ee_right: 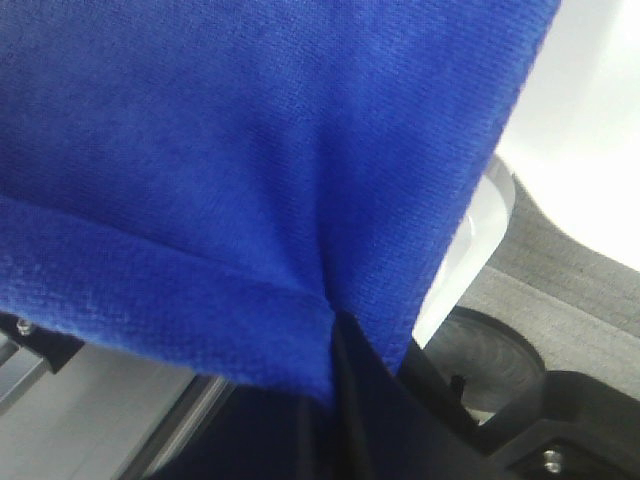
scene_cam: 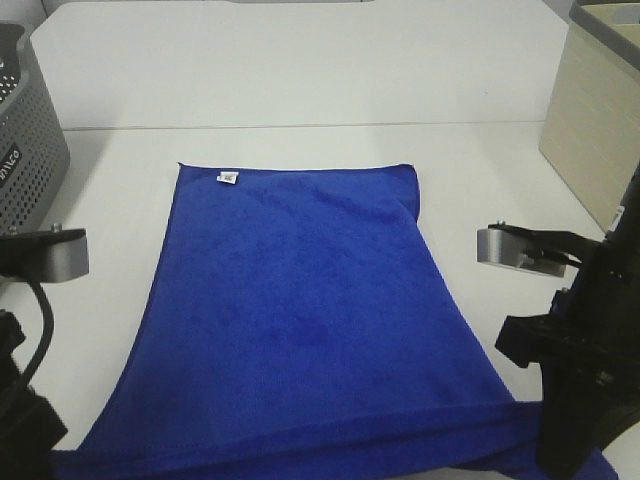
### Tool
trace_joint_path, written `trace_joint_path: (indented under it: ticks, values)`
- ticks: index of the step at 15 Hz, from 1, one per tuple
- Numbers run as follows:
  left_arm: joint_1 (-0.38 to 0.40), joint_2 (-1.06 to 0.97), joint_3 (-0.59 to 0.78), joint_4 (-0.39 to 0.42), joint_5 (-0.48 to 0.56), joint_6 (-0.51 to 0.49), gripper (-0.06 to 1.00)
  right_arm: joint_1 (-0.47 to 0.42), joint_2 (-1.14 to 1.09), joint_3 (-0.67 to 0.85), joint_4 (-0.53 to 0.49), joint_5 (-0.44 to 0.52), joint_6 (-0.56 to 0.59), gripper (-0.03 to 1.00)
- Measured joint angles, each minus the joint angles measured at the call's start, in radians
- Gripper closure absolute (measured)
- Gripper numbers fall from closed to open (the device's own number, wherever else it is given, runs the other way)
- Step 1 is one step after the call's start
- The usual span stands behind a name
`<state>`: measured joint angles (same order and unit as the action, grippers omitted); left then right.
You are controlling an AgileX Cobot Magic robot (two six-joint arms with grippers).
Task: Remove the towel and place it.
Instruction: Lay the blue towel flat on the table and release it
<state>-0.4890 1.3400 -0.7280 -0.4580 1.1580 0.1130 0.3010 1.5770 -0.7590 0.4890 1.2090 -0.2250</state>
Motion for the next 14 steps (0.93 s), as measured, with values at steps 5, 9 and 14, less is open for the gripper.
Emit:
trace_joint_path:
  ticks: [5,9,14]
  values:
    - [0.000,0.152,0.041,-0.025,-0.011,0.035,0.94,0.000,0.057,0.027,0.014,-0.001,-0.025,0.97]
    - [0.000,0.304,0.041,-0.039,-0.013,0.100,0.94,0.000,0.168,0.026,0.024,-0.003,-0.046,0.97]
    - [0.000,0.494,0.021,-0.060,-0.010,0.187,0.94,0.000,0.294,0.025,0.029,-0.004,-0.050,0.97]
